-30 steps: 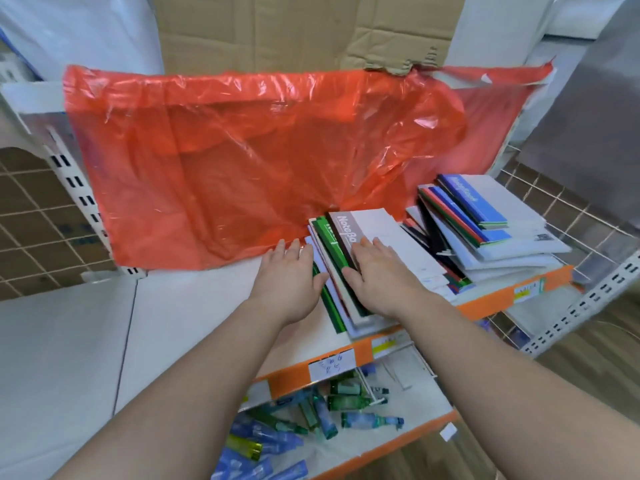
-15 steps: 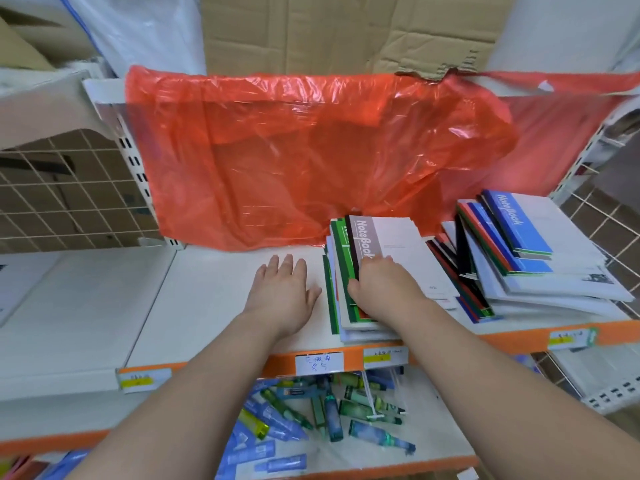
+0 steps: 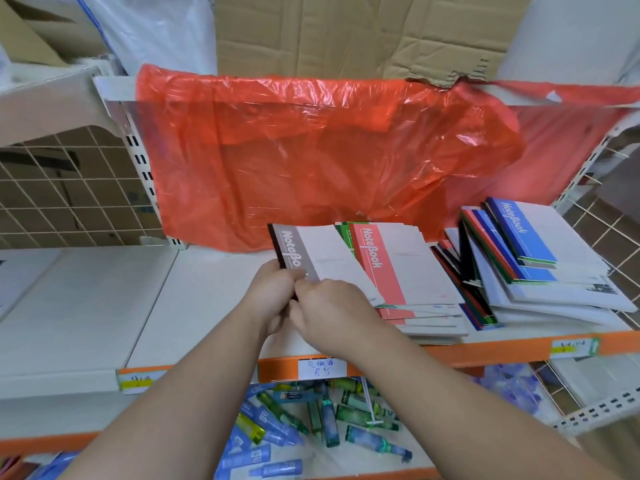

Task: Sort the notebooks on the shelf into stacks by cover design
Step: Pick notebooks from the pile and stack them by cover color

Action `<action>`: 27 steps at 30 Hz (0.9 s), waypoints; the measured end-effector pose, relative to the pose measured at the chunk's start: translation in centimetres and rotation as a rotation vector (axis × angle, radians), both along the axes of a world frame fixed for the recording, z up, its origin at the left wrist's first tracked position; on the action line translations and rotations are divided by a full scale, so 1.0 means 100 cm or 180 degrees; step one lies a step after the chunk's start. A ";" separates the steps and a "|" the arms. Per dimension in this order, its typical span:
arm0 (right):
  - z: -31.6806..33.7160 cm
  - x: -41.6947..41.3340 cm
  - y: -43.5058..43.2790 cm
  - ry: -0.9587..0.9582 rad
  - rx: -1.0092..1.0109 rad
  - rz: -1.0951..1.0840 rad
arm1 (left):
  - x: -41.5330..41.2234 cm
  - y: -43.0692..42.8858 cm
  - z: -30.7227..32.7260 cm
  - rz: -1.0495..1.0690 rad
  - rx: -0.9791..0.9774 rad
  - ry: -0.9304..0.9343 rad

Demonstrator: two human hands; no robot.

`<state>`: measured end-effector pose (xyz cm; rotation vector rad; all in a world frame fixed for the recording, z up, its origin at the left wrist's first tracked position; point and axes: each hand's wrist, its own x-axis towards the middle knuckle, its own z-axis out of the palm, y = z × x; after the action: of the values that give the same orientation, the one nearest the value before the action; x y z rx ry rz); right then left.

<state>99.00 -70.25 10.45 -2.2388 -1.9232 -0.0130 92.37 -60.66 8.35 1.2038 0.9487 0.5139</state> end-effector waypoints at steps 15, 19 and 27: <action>-0.014 0.059 0.002 -0.0008 -0.1010 -0.1799 | -0.021 0.017 -0.009 0.0236 0.0086 0.0085; 0.006 0.039 0.001 -0.0246 -0.0669 -0.1475 | -0.021 0.015 -0.007 0.0208 0.0082 0.0001; 0.002 -0.030 0.020 0.0042 -0.0107 -0.0305 | -0.019 0.014 -0.010 0.0367 -0.0225 -0.0393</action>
<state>96.01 -68.25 10.70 -2.3446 -1.8212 0.0207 90.43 -59.25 7.39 1.0464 0.9265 0.6341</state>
